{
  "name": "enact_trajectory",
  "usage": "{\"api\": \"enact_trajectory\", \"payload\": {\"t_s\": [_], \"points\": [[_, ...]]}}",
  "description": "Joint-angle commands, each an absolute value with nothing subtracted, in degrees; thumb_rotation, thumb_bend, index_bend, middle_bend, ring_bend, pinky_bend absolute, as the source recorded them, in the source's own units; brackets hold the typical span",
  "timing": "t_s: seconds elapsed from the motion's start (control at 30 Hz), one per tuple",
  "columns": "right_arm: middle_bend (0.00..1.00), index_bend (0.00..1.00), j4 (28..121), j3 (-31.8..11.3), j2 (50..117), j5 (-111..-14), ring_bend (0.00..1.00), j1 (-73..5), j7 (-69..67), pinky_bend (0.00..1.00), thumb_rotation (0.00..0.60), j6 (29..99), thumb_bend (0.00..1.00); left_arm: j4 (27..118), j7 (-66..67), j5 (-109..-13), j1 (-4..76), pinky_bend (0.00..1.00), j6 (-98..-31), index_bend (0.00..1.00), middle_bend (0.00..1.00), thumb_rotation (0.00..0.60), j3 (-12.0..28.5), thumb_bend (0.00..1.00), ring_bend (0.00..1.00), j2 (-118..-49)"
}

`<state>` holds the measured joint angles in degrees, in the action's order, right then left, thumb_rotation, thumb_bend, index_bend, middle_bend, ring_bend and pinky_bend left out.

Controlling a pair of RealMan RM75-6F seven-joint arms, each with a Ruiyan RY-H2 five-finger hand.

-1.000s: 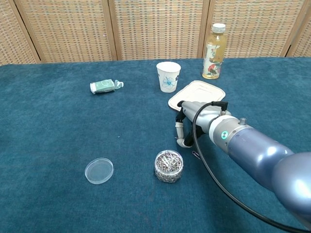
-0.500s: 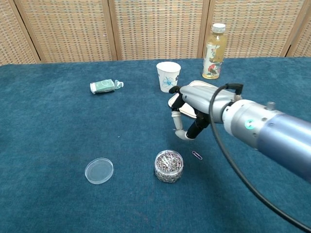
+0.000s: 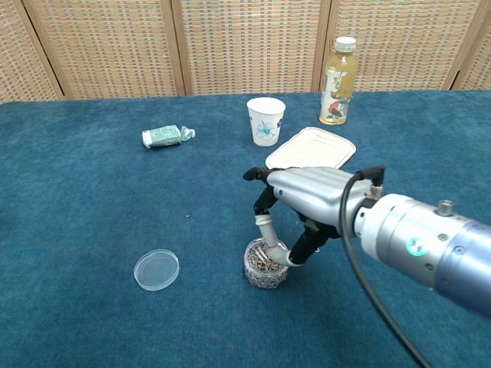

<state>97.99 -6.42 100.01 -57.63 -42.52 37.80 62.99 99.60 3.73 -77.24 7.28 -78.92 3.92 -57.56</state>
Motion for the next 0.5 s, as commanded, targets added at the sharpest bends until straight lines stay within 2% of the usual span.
{"api": "enact_trajectory", "payload": {"t_s": [0.03,0.33,0.43,0.5], "points": [[0.01,0.68,96.4,-7.3,102.1,-56.5,0.0,-43.3,38.9,0.0,0.6,63.0,0.45,99.6,3.7,-77.2,7.3,0.0,-78.9,0.0,0.0,0.6,3.9,0.0,0.0,-57.6],[0.01,0.67,94.6,-8.8,104.6,-54.5,0.0,-44.4,40.5,0.0,0.6,63.1,0.45,99.3,3.1,-76.9,7.3,0.0,-78.8,0.0,0.0,0.6,4.0,0.0,0.0,-57.4],[0.01,0.55,94.5,-8.7,104.6,-54.7,0.0,-44.4,40.3,0.0,0.6,62.9,0.44,99.3,3.0,-76.9,7.3,0.0,-78.8,0.0,0.0,0.6,4.1,0.0,0.0,-57.4],[0.01,0.45,94.3,-8.5,104.7,-55.4,0.0,-44.4,40.0,0.0,0.6,63.0,0.39,99.3,3.0,-77.0,7.3,0.0,-78.8,0.0,0.0,0.6,4.0,0.0,0.0,-57.4]]}}
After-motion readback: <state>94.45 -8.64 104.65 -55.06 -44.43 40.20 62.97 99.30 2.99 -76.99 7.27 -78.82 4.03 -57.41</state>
